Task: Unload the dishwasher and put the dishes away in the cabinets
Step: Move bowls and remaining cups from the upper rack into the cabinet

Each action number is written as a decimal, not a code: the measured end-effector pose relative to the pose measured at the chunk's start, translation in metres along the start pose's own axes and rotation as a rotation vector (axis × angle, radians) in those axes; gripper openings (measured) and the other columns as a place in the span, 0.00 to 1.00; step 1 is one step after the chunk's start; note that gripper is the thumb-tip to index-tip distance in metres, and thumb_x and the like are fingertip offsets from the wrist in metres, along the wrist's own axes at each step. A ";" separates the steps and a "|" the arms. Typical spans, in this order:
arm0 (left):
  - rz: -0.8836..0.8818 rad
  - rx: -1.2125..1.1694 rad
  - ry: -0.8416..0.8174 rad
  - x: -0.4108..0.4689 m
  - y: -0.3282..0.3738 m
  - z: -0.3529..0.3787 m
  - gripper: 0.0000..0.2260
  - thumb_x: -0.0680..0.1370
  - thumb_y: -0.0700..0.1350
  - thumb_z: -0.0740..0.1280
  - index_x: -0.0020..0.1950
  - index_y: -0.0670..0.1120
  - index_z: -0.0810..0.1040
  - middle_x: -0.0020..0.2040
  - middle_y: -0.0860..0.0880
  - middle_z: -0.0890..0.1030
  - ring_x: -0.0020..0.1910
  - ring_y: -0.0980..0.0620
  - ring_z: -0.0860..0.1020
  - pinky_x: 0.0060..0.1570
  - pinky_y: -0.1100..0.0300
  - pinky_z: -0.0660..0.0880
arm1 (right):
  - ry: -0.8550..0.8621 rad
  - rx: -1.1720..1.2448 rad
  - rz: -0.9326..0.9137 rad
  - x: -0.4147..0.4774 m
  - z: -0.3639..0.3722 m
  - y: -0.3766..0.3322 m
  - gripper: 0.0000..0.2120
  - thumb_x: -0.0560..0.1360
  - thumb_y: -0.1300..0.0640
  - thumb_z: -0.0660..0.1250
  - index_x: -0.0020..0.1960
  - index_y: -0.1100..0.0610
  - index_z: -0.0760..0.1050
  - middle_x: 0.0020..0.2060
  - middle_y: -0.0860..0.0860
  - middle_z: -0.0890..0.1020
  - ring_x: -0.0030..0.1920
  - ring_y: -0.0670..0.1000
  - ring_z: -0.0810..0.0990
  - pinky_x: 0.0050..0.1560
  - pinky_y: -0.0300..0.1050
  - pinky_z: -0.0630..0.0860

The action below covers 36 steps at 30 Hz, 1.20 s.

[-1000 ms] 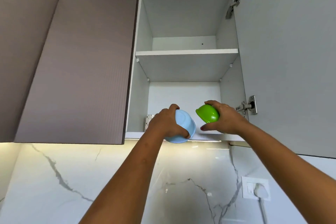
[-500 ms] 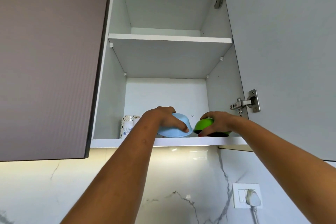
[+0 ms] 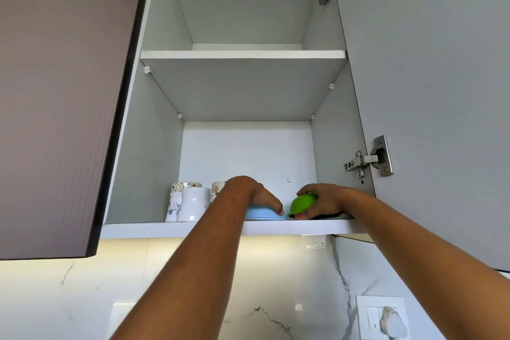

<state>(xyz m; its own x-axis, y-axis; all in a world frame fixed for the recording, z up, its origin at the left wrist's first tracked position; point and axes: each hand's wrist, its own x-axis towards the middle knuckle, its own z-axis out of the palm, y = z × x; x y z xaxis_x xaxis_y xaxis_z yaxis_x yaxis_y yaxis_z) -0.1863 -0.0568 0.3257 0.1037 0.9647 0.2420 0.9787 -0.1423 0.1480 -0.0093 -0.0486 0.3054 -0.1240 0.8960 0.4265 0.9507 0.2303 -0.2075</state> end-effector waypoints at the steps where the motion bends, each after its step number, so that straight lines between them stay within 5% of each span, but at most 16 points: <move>1: -0.015 -0.004 -0.017 0.003 0.001 0.003 0.35 0.69 0.64 0.67 0.69 0.47 0.66 0.66 0.42 0.71 0.60 0.41 0.74 0.56 0.50 0.72 | -0.012 0.002 -0.003 0.001 0.001 0.002 0.35 0.69 0.43 0.72 0.72 0.48 0.63 0.68 0.50 0.70 0.65 0.52 0.71 0.66 0.45 0.68; 8: 0.052 0.160 0.080 0.017 0.003 0.008 0.29 0.76 0.62 0.62 0.73 0.51 0.63 0.73 0.48 0.66 0.67 0.45 0.70 0.61 0.54 0.67 | -0.030 -0.044 0.014 0.015 0.008 0.005 0.36 0.72 0.44 0.70 0.74 0.47 0.59 0.71 0.54 0.66 0.68 0.55 0.68 0.68 0.49 0.67; 12: 0.086 0.301 0.201 0.020 0.003 0.011 0.28 0.73 0.59 0.68 0.70 0.52 0.67 0.69 0.45 0.68 0.67 0.42 0.68 0.61 0.52 0.68 | -0.015 -0.153 0.041 0.018 0.012 0.007 0.35 0.72 0.40 0.66 0.75 0.42 0.56 0.72 0.57 0.61 0.70 0.59 0.65 0.70 0.53 0.66; 16: 0.125 0.218 0.249 0.018 0.001 0.013 0.25 0.74 0.51 0.71 0.66 0.45 0.68 0.65 0.43 0.70 0.48 0.45 0.75 0.47 0.55 0.70 | -0.009 -0.197 0.033 0.016 0.013 0.006 0.33 0.74 0.39 0.64 0.75 0.42 0.56 0.72 0.57 0.59 0.71 0.60 0.64 0.71 0.54 0.64; 22: 0.172 0.150 0.267 0.023 -0.002 0.015 0.14 0.74 0.41 0.71 0.58 0.44 0.74 0.58 0.45 0.74 0.33 0.52 0.71 0.43 0.57 0.73 | 0.089 -0.227 0.019 0.011 0.011 0.006 0.27 0.74 0.45 0.67 0.71 0.42 0.64 0.67 0.55 0.63 0.69 0.63 0.63 0.66 0.51 0.66; 27: 0.176 0.101 0.204 0.026 -0.005 0.015 0.14 0.74 0.33 0.65 0.56 0.47 0.79 0.55 0.45 0.74 0.53 0.43 0.78 0.49 0.52 0.79 | 0.048 -0.305 -0.028 0.010 0.007 0.003 0.26 0.76 0.62 0.63 0.72 0.50 0.65 0.70 0.54 0.68 0.69 0.55 0.68 0.64 0.44 0.67; 31: 0.180 0.184 0.168 0.023 -0.004 0.015 0.23 0.75 0.29 0.56 0.63 0.48 0.77 0.66 0.45 0.71 0.62 0.44 0.73 0.48 0.58 0.72 | -0.047 -0.411 0.010 0.008 0.006 0.002 0.26 0.79 0.61 0.58 0.76 0.52 0.58 0.74 0.54 0.63 0.72 0.56 0.64 0.69 0.47 0.63; 36: 0.170 0.248 0.163 0.017 -0.002 0.015 0.27 0.75 0.28 0.55 0.67 0.50 0.73 0.69 0.45 0.66 0.64 0.44 0.71 0.54 0.57 0.70 | -0.122 -0.418 0.065 0.020 0.010 0.004 0.24 0.79 0.60 0.57 0.74 0.55 0.62 0.71 0.55 0.68 0.70 0.56 0.68 0.68 0.48 0.65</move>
<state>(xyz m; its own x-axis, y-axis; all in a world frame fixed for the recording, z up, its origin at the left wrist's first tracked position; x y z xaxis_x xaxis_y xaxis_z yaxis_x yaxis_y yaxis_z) -0.1835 -0.0369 0.3154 0.2586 0.8809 0.3965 0.9653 -0.2201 -0.1404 -0.0108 -0.0260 0.3047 -0.0685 0.9477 0.3118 0.9879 0.0208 0.1539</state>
